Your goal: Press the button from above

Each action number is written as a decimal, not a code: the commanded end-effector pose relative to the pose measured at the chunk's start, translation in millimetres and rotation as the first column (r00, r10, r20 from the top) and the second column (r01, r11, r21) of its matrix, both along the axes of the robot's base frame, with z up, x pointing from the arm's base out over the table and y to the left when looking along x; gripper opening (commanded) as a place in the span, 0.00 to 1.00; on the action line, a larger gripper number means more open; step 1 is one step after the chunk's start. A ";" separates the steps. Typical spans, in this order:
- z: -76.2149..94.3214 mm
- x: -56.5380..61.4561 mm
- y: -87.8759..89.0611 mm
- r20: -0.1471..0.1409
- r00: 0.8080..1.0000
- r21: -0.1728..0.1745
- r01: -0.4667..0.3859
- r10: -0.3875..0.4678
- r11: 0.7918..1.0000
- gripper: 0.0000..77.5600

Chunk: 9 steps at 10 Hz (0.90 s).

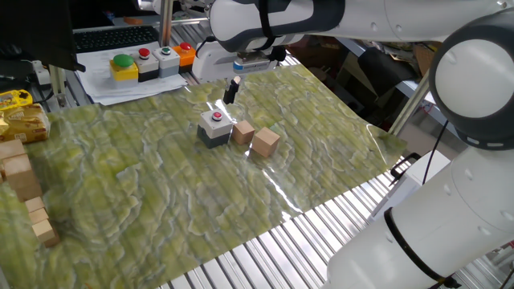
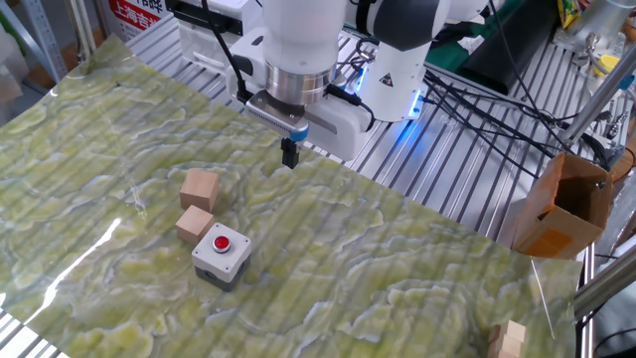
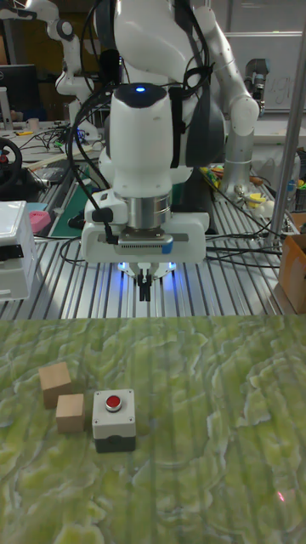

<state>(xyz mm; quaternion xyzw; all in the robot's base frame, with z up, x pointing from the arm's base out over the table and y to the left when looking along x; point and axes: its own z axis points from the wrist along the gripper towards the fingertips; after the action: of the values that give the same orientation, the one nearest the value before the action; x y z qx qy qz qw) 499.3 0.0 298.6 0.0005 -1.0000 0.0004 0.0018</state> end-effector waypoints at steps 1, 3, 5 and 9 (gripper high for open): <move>0.0 0.0 0.0 0.181 0.981 -0.018 -0.061 0.063 0.998 0.00; 0.0 0.0 0.0 0.182 0.982 -0.005 -0.053 0.053 0.999 0.00; 0.0 0.0 0.0 0.179 0.982 0.005 -0.052 0.050 0.999 0.00; 0.0 0.2 0.0 0.161 0.986 0.045 -0.054 0.046 0.998 0.00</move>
<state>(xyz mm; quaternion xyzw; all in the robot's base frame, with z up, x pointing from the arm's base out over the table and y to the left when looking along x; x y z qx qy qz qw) 498.8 0.1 297.4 0.0260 -0.9959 -0.0273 -0.0825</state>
